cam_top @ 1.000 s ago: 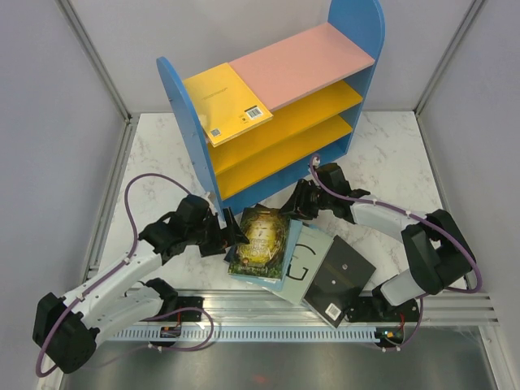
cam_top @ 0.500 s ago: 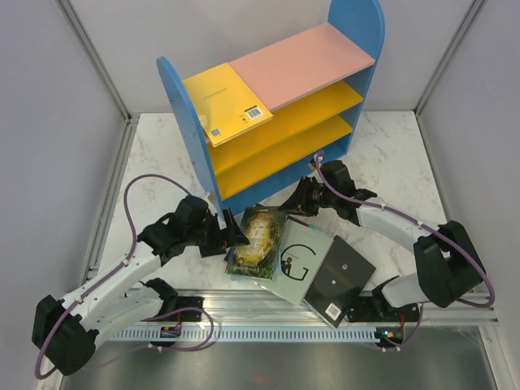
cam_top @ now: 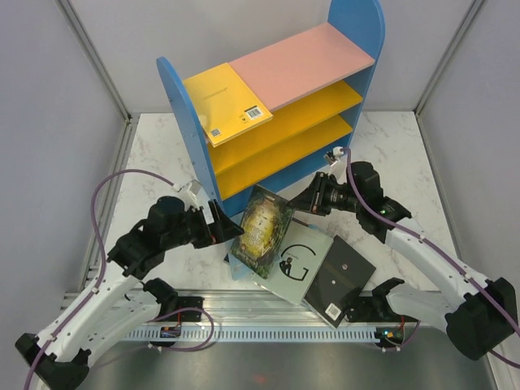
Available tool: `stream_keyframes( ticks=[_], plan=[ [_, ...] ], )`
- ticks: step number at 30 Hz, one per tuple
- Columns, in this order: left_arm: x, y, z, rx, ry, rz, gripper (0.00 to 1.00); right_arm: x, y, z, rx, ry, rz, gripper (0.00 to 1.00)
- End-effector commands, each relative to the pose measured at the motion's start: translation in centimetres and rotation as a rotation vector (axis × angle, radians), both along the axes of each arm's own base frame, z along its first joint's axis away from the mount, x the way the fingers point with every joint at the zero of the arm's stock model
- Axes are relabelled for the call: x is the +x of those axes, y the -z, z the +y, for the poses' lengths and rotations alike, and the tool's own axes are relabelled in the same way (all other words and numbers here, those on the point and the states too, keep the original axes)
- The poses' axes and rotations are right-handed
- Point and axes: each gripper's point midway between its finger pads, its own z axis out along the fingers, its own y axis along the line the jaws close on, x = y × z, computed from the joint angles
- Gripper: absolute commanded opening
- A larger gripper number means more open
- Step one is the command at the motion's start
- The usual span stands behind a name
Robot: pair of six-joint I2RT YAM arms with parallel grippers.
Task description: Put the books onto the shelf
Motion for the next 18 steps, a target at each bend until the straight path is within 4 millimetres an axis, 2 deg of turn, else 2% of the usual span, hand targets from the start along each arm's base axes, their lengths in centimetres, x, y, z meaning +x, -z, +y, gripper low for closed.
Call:
stream_keyframes(
  ticks=[1, 6, 11, 15, 18],
  plan=[
    [0.1, -2.9, 0.6, -0.007, 0.018, -0.123, 1.0, -1.7, -4.7, 0.1, 0.123, -0.044, -0.05, 0.0],
    [-0.3, -4.9, 1.1, -0.025, 0.034, -0.219, 1.0, -3.4, -8.5, -0.4, 0.205, -0.064, -0.083, 0.0],
    [-0.2, -5.6, 1.0, -0.042, 0.045, -0.276, 1.0, -5.3, -10.9, -1.0, 0.22, -0.103, -0.122, 0.0],
    [-0.3, -4.7, 0.1, -0.075, 0.085, -0.276, 1.0, -7.2, -11.0, -1.4, 0.231, -0.142, -0.102, 0.0],
    [-1.0, -5.2, -0.8, -0.138, 0.135, -0.289, 1.0, -8.1, -11.3, -1.8, 0.253, -0.138, -0.091, 0.0]
  ],
)
